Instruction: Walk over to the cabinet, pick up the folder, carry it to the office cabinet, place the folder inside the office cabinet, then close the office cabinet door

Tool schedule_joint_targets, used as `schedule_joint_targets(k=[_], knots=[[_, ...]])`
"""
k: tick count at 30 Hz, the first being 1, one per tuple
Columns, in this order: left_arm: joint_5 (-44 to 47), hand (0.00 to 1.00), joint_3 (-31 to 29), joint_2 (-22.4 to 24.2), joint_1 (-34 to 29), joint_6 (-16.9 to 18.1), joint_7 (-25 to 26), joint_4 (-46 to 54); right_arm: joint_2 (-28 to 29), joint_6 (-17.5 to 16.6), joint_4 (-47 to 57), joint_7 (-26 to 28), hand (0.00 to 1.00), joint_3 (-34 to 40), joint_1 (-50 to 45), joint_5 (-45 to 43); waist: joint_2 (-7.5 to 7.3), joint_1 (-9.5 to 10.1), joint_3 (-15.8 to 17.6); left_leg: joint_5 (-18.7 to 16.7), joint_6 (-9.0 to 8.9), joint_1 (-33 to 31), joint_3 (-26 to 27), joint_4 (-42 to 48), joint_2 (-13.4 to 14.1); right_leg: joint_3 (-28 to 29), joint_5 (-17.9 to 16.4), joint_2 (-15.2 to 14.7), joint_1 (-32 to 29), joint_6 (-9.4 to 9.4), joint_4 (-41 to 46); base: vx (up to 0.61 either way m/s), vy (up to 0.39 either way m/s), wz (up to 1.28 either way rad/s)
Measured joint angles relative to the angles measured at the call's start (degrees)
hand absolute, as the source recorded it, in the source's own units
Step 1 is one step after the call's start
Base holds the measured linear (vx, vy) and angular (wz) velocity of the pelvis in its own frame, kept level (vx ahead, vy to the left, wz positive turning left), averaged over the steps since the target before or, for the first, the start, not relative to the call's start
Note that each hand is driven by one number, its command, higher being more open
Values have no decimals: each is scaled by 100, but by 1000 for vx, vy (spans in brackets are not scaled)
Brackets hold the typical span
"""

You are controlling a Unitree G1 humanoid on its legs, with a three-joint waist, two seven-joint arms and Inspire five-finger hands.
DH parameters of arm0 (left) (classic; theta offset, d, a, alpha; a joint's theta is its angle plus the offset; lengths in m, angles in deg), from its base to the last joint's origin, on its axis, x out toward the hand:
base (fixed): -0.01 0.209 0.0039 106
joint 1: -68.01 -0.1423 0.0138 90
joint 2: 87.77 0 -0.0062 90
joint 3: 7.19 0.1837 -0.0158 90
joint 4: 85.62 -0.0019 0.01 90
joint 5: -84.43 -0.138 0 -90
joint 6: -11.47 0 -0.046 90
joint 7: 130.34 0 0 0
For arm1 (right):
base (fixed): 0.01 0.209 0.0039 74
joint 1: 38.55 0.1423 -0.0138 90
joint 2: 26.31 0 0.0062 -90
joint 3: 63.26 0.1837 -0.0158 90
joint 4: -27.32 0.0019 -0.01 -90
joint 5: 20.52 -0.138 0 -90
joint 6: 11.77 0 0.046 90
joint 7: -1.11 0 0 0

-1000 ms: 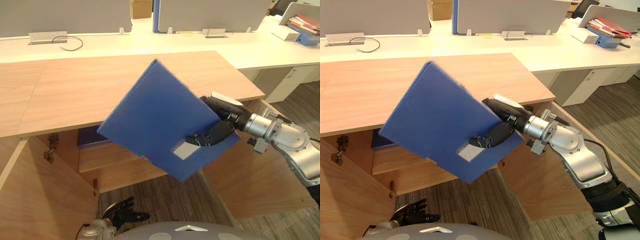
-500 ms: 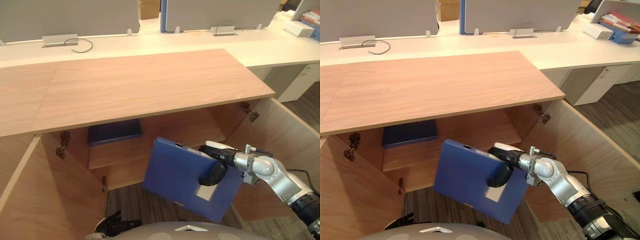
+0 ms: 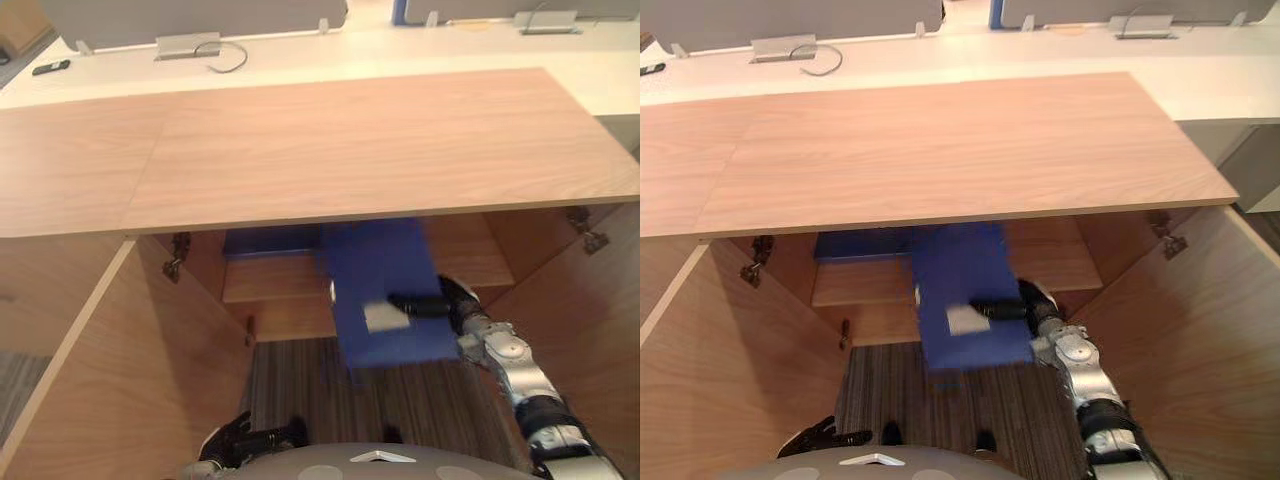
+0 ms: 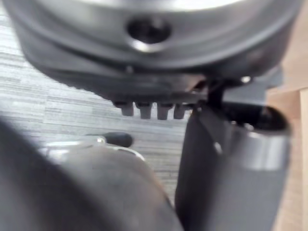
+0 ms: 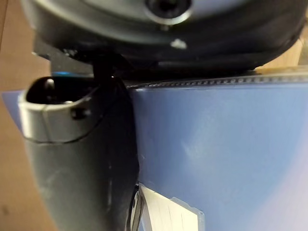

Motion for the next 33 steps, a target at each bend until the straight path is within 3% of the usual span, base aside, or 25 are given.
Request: schedule_joint_targets(k=[4, 8, 10, 13, 16, 18, 19, 20, 21, 24, 25, 29, 33], knots=[[248, 100, -189, 85, 13, 4, 215, 74, 671, -120, -207, -700, 0, 704, 329, -2220, -5, 146, 218, 8, 13, -47, -6, 4, -29, -5, 10, -28, -36, 13, -3, -8, 4, 1], [403, 100, -437, 177, 39, 3, 415, 73, 1184, -627, -205, -754, 0, 982, 370, -4296, -16, 248, 297, 0, 19, -113, -4, 9, -27, 3, 11, -29, -90, 15, -2, 0, 0, 0], [411, 100, -525, 219, 38, 1, 475, 71, 1340, -795, -197, -822, 0, 993, 384, -4644, -31, 270, 348, -22, 19, -120, 15, 33, -24, 22, 11, -31, -95, 15, 2, -14, 4, -6], [457, 100, -773, 333, 58, 1, 563, 158, 1578, -870, -81, -978, 0, 931, 403, -4898, -78, 470, 460, -321, 28, -351, 277, 435, 87, 281, -86, -45, -417, 19, 358, -41, 15, -40], [484, 100, -820, 445, 193, 13, 599, 308, 1742, -898, 355, -1088, 0, 793, 531, -5103, 92, 523, 791, -676, 48, -737, 385, 1252, 323, 326, -222, -12, -1182, -6, 1716, -68, 23, -34], [572, 100, -809, 446, 313, 59, 672, 560, 1917, -995, 537, -1240, 0, 628, 894, -5246, 94, 544, 1204, -904, 107, -771, 455, 1810, 468, 121, -295, -101, -1642, -114, 2990, -81, 41, -13], [607, 100, -809, 444, 339, 61, 685, 580, 1933, -999, 582, -1249, 0, 607, 926, -5248, 90, 546, 1256, -929, 122, -785, 446, 1886, 485, 79, -328, -124, -1691, -136, 3083, -88, 17, 13], [686, 100, -813, 417, 453, 63, 727, 651, 1983, -1003, 857, -1284, 0, 491, 1012, -5256, 28, 560, 1404, -1078, 110, -953, 392, 2266, 497, -109, -495, -242, -1815, -324, 3358, -94, -18, 28], [843, 100, -817, 414, 541, 66, 778, 748, 2004, -1004, 1155, -1315, 0, 369, 1115, -5257, -16, 550, 1429, -1260, 104, -1362, 319, 2808, 532, -300, -653, -311, -1874, -318, 3395, -109, -38, 32], [1245, 100, -884, 534, 780, 61, 856, 870, 2001, -1002, 1572, -1361, 0, 172, 1576, -5257, 59, 635, 1637, -1623, 66, -2033, 252, 3752, 708, -529, -1172, -285, -1991, -241, 3415, -123, -66, 4], [1373, 100, -892, 612, 884, 55, 887, 945, 1987, -1021, 1687, -1464, 0, 152, 1793, -5244, 177, 640, 1757, -1735, 59, -2302, 131, 4121, 792, -611, -1279, -277, -2167, -288, 3717, -241, -42, 22], [1585, 100, -911, 649, 907, 52, 923, 1260, 2028, -1170, 2049, -1798, 0, 220, 2007, -5264, 178, 642, 1809, -2126, 27, -3277, -181, 5188, 796, -728, -1903, -527, -3028, -341, 4961, -210, -29, 29], [1757, 100, -1066, 643, 848, -17, 968, 1497, 2003, -1292, 2105, -1934, 0, 274, 2418, -5302, 191, 679, 1842, -2285, 8, -4058, -322, 5945, 865, -709, -2169, -611, -3751, -402, 5743, -106, 2, 7]])
